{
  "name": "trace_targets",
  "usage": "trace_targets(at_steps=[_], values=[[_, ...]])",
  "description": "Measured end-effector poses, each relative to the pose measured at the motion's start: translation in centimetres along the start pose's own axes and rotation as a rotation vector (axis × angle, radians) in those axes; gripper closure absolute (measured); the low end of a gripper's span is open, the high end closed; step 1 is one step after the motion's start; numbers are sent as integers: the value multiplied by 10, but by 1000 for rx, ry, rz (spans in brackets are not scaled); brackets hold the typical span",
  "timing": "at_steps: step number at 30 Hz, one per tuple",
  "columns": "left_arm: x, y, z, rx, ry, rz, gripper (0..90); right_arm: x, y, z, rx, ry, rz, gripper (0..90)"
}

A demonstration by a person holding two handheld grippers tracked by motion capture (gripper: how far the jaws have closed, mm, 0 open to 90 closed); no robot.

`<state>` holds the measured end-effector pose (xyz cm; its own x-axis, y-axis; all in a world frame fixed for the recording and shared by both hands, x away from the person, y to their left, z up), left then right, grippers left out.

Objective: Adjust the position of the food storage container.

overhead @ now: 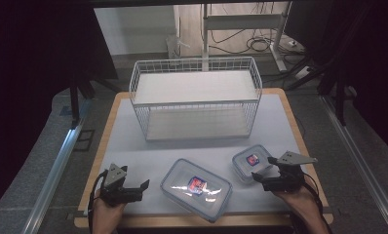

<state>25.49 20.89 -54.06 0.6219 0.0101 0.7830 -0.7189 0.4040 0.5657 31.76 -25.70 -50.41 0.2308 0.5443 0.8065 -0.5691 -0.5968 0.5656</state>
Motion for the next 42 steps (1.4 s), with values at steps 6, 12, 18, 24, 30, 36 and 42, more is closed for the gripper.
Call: trace_targets(at_steps=[6, 12, 18, 24, 30, 36, 42], values=[[-1, 0, 1, 6, -12, -3, 50, 5, 7, -4, 10, 11, 15, 370], [0, 2, 1, 10, -21, 9, 51, 10, 9, -12, 71, 42, 21, 621], [-1, 1, 2, 12, -32, 5, 52, 14, 7, -25, 123, 92, 2, 872], [-1, 1, 3, 10, -34, 7, 52, 18, 2, -43, 187, 115, -10, 900], [0, 4, 3, 12, -29, 20, 52, 21, 3, -60, 242, 124, -3, 900], [0, 3, 3, 11, -32, 14, 52, 13, 1, -78, 287, 133, -35, 900], [-1, 3, 3, 15, -31, 13, 52, 9, 1, -81, 299, 115, -45, 900]])
Point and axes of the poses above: each handheld gripper's, and its own axes: y roughly backward along the jaws, x roughly out of its top, z roughly to its right, the point moved 4 cm from there along -y, roughly forward along the jaws, and after that the axes turned 15 degrees about y, right-handed, at the moved point
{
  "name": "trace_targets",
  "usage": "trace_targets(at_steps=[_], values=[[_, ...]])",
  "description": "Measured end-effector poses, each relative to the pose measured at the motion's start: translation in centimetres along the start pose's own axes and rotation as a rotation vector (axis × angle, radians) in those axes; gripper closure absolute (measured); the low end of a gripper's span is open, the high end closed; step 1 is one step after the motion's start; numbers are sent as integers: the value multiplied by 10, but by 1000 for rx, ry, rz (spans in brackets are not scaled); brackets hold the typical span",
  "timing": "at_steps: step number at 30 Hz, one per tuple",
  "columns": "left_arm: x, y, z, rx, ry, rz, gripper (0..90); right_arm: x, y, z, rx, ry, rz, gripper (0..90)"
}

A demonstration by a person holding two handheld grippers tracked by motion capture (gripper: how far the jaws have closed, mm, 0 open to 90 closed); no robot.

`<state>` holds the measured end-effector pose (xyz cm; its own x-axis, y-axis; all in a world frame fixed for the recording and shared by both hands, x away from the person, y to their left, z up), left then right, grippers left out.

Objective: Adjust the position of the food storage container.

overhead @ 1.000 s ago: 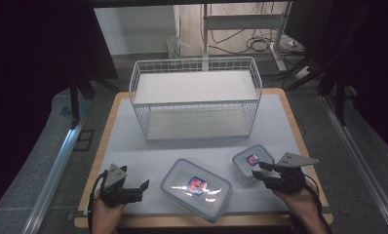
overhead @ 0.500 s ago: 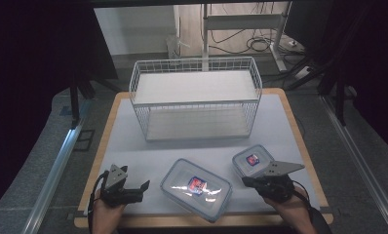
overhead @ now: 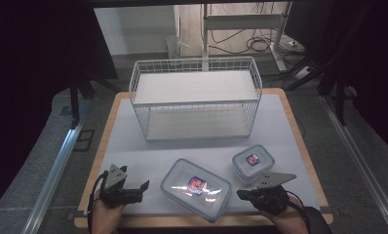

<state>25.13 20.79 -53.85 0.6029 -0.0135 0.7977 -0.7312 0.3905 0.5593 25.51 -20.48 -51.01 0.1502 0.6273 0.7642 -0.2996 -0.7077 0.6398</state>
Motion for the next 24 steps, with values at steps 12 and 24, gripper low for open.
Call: trace_targets(at_steps=[12, 24], values=[[-2, -4, 3, -1, -17, -18, 52, -4, -13, 9, -48, 5, -41, 900], [-3, -5, 4, 2, -34, -30, 53, 9, -43, 48, -180, -31, -90, 900]])
Point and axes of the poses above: each handheld gripper's, and its own axes: y roughly backward along the jaws, x roughly out of its top, z roughly to its right, the point moved 4 cm from there along -y, roughly forward along the jaws, and after that the axes turned 15 degrees about y, right-handed, at the moved point
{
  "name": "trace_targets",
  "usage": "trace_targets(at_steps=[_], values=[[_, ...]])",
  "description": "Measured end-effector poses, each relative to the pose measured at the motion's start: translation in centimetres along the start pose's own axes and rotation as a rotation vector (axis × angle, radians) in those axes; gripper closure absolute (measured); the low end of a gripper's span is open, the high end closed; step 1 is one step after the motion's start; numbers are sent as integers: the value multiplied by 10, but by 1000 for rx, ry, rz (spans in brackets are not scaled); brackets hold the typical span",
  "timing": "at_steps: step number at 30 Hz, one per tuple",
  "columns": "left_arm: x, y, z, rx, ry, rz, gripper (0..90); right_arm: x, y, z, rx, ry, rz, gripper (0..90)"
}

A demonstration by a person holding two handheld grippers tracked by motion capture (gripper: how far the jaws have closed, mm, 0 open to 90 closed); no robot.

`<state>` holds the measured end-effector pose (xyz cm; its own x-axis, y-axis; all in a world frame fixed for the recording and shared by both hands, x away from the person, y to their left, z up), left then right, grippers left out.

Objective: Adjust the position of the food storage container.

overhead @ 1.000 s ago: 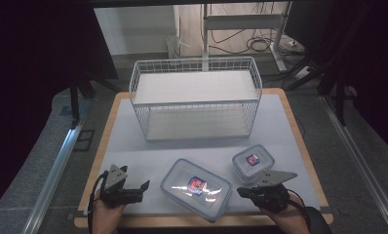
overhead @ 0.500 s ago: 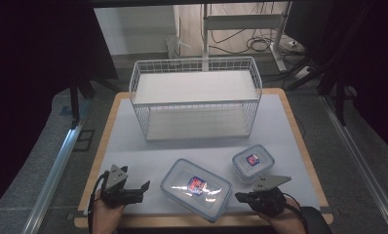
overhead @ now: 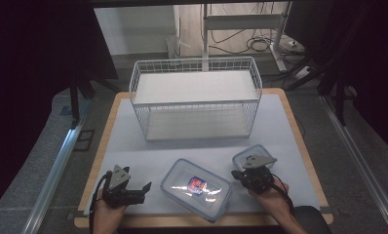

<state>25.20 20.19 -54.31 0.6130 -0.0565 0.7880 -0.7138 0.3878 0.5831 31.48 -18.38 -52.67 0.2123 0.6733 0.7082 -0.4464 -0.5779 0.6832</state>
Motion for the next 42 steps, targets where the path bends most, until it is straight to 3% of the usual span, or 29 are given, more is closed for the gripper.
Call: trace_targets(at_steps=[6, 10, 13, 17, 18, 21, 22, 23, 24, 25, 26, 27, 28, 30, 36, 42], values=[[0, 0, 1, 0, -6, 2, 53, -4, 3, 8, -41, -7, -8, 900], [0, -1, 1, 0, -9, -3, 53, -15, 10, 30, -103, -62, -17, 900], [0, -1, 1, 2, -9, -4, 52, -18, 14, 34, -111, -84, -12, 900], [0, -1, 1, 2, -7, 0, 52, -16, 20, 24, -67, -80, 18, 898], [0, -1, 1, 4, -8, -1, 52, -15, 25, 9, -23, -65, 35, 897], [0, -1, 1, 5, -7, -2, 52, -14, 29, -2, 0, -43, 43, 895], [0, -1, 2, 5, -9, -2, 52, -12, 35, -17, 44, -24, 59, 893], [0, -1, 2, 5, -9, -2, 52, -12, 35, -17, 44, -24, 59, 893], [0, -1, 2, 5, -10, -3, 52, -12, 39, -29, 75, -9, 65, 891], [0, -1, 2, 5, -10, -3, 52, -12, 39, -29, 75, -9, 65, 891], [0, -1, 3, 6, -13, -4, 52, -14, 41, -40, 105, -2, 66, 888], [0, -1, 3, 6, -13, -4, 52, -14, 41, -40, 105, -2, 66, 888], [0, -1, 3, 7, -16, -4, 52, -17, 43, -51, 137, 2, 61, 885], [0, -1, 3, 7, -16, -2, 52, -19, 43, -58, 158, 7, 54, 883], [0, -1, 3, 6, -13, -5, 52, -18, 34, -68, 200, 16, 37, 879], [-1, -3, 3, 2, -15, -14, 52, -14, 30, -65, 185, 10, 29, 880]])
Point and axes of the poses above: each handheld gripper's, and its own axes: y roughly backward along the jaws, x roughly out of its top, z roughly to its right, the point moved 4 cm from there along -y, roughly forward along the jaws, and after that the axes turned 15 degrees about y, right-handed, at the moved point
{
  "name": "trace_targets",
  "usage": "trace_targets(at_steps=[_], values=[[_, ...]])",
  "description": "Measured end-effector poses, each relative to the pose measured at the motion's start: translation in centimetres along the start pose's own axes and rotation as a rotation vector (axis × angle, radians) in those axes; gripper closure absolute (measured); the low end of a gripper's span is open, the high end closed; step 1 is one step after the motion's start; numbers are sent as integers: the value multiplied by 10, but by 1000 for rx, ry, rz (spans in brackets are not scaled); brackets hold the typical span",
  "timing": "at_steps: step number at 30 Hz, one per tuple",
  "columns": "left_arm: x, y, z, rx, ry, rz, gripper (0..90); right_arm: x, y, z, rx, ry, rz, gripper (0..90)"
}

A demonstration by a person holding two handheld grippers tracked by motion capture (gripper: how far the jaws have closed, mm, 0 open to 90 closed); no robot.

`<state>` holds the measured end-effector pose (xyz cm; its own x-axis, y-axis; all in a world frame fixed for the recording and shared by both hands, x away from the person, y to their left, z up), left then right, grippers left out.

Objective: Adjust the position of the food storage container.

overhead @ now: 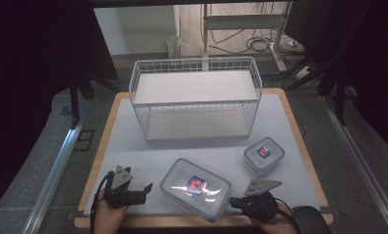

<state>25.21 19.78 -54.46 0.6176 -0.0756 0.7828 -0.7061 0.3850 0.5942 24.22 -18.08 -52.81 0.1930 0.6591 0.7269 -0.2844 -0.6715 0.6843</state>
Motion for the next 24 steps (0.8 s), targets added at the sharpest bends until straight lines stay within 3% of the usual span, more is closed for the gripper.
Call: trace_targets(at_steps=[8, 13, 16, 18, 21, 24], values=[[-3, -3, -3, 11, 13, -30, 48, 8, -9, 19, -24, -17, -3, 880], [-5, -6, -6, 24, 24, -64, 55, 16, -19, 40, -47, -31, -5, 880], [-5, -12, -4, 21, 61, -105, 61, 21, -25, 51, -56, -32, -10, 880], [-5, -13, -3, 31, 63, -117, 60, 22, -27, 54, -58, -31, -12, 880], [-4, -15, 0, 11, 60, -126, 49, 25, -31, 62, -71, -26, -19, 876], [-1, -15, 2, 24, 35, -116, 108, 26, -31, 67, -81, -33, -12, 865]])
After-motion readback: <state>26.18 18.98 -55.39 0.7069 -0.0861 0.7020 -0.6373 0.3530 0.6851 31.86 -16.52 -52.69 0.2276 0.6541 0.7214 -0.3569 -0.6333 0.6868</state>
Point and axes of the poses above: each handheld gripper's, and its own axes: y roughly backward along the jaws, x roughly out of its top, z roughly to its right, the point moved 4 cm from there along -y, roughly forward along the jaws, and after that the axes turned 15 degrees about y, right-handed, at the moved point
